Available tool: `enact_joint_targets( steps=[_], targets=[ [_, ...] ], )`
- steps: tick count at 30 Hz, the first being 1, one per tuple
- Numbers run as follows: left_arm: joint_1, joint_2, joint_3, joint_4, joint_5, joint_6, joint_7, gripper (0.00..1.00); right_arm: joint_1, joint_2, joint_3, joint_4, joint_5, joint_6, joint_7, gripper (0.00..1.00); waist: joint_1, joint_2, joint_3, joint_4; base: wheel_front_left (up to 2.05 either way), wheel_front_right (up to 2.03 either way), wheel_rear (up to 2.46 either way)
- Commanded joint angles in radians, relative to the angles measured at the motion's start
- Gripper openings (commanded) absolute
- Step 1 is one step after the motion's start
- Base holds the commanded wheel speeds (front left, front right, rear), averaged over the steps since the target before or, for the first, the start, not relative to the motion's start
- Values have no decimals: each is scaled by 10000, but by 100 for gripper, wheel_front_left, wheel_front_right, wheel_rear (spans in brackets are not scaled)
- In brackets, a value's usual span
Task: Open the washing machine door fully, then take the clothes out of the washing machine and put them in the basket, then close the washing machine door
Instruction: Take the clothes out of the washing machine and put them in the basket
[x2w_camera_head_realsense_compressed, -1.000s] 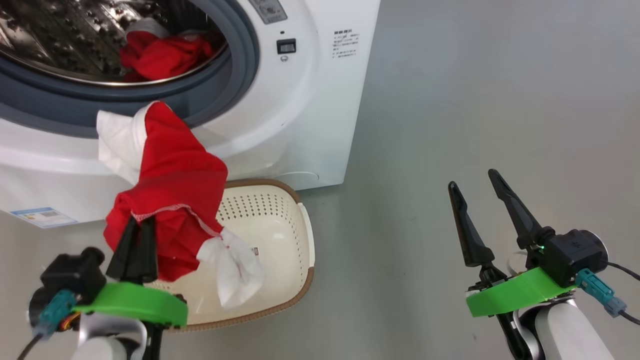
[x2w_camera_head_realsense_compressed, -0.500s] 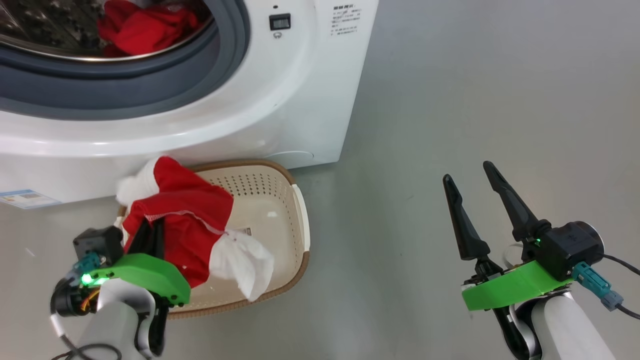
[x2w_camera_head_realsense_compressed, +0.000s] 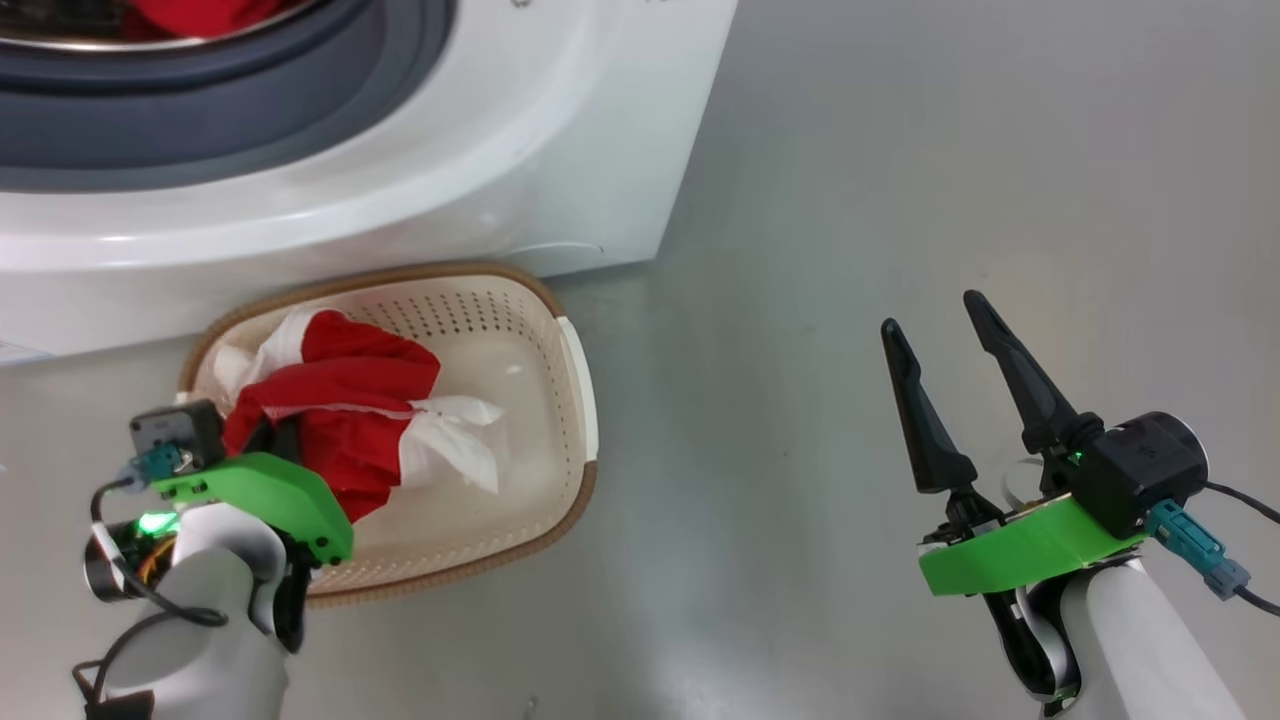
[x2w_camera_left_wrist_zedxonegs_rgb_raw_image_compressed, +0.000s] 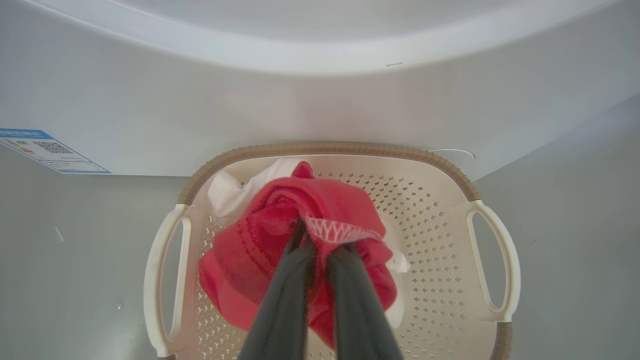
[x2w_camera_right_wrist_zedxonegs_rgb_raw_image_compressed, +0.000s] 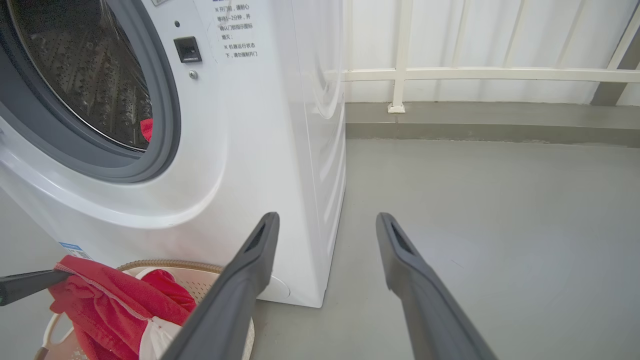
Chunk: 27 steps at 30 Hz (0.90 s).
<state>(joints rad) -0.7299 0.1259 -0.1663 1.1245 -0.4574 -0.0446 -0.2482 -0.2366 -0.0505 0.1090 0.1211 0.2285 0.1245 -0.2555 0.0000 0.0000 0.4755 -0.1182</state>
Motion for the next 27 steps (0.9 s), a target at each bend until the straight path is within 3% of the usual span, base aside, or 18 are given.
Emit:
enact_joint_targets(
  steps=[1, 9, 10, 11, 13, 14, 15, 16, 27],
  targets=[
    [-302, 322, 234, 276, -17, -113, -124, 0, -230, 3, 230, -291, -19, 62, -63, 100, 0, 0, 436, -222, 0, 0, 0],
    [-813, 369, 210, 1148, -94, -352, -132, 0, -428, 3, 182, -325, 24, 62, -63, 100, 0, 0, 984, -402, 0, 0, 0],
    [-835, 372, 201, 1197, -98, -371, -132, 18, -447, 3, 173, -326, 24, 62, -63, 100, 0, 0, 1012, -411, 0, 0, 0],
    [-835, 372, 201, 1197, -98, -371, -132, 18, -447, 3, 173, -326, 24, 62, -63, 100, 0, 0, 1012, -411, 0, 0, 0],
    [-867, 343, 226, 1284, -152, -392, -133, 45, -472, 3, 149, -322, 18, 62, -63, 100, 0, 0, 1062, -428, 0, 0, 0],
    [-875, 327, 224, 1331, -170, -399, -133, 62, -483, 3, 140, -320, 13, 62, -63, 100, 0, 0, 1081, -436, 0, 0, 0],
    [-891, 323, 217, 1366, -179, -407, -133, 93, -493, 3, 135, -317, 9, 62, -63, 100, 0, 0, 1097, -441, 0, 0, 0],
    [-911, 325, 213, 1393, -189, -414, -133, 100, -506, 3, 135, -312, 8, 62, -63, 100, 0, 0, 1112, -444, 0, 0, 0],
    [-799, 174, 498, 503, -262, -488, -134, 100, -558, 3, 127, -250, 9, 62, -63, 100, 0, 0, 1004, -307, 0, 0, 0]
  ],
)
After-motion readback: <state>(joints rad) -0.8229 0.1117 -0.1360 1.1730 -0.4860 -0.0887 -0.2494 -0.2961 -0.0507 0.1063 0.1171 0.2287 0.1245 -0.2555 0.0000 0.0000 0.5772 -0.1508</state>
